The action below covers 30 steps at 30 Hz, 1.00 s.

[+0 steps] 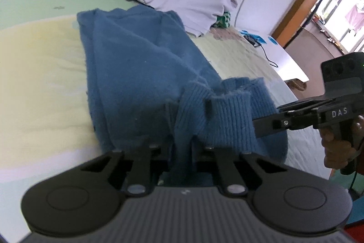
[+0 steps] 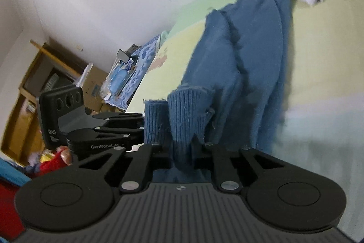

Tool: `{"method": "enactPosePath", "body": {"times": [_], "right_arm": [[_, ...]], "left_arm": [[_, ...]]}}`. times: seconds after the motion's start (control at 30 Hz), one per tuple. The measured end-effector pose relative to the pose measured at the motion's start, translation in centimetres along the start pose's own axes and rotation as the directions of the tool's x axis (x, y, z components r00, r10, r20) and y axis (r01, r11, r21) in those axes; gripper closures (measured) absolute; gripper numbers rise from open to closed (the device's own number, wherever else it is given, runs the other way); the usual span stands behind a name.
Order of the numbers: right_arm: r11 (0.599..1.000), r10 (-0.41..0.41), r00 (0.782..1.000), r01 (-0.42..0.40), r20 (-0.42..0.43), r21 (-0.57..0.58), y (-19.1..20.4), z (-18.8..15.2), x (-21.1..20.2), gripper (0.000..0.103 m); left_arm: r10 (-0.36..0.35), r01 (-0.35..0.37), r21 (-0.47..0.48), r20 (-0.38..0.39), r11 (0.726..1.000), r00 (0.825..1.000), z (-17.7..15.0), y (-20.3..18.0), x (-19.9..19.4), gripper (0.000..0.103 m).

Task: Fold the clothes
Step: 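Lay the hem end onto the sweater body with both grippers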

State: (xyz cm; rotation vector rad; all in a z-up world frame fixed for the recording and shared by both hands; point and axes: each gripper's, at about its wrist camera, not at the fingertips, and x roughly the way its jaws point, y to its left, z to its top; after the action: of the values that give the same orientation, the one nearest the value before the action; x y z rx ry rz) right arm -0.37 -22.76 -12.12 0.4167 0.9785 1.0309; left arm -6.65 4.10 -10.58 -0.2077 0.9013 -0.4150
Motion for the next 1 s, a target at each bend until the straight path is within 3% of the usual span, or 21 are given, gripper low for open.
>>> {"method": "enactPosePath", "body": {"times": [0.13,0.3,0.53,0.73,0.93,1.0], "right_arm": [[0.997,-0.048,0.995,0.053,0.090,-0.047,1.8,0.9,-1.8,0.090],[0.984,-0.153,0.966,0.169,0.210,-0.061,2.2,3.5,-1.4,0.090],[0.957,-0.273,0.928,0.288,0.255,-0.024,-0.6,6.3,2.9,0.091],[0.949,-0.309,0.910,0.316,0.277,0.020,-2.2,6.8,4.2,0.091],[0.892,-0.431,0.864,0.451,0.260,-0.021,-3.0,6.2,6.7,0.092],[0.906,-0.417,0.870,0.422,0.264,0.043,-4.0,6.0,6.3,0.091]], "left_arm": [[0.050,-0.047,-0.044,0.075,0.998,0.996,0.7,0.2,-2.5,0.095],[0.104,-0.091,-0.089,0.149,0.992,0.983,3.0,1.9,-3.5,0.095],[0.215,-0.205,-0.106,0.090,0.973,0.973,4.7,3.8,1.4,0.095],[0.260,-0.240,-0.163,0.118,0.957,0.958,4.8,4.6,1.1,0.094],[0.316,-0.305,-0.120,0.084,0.945,0.945,4.6,4.0,3.2,0.091],[0.321,-0.311,-0.109,0.084,0.944,0.943,4.7,3.8,3.6,0.091]]}}
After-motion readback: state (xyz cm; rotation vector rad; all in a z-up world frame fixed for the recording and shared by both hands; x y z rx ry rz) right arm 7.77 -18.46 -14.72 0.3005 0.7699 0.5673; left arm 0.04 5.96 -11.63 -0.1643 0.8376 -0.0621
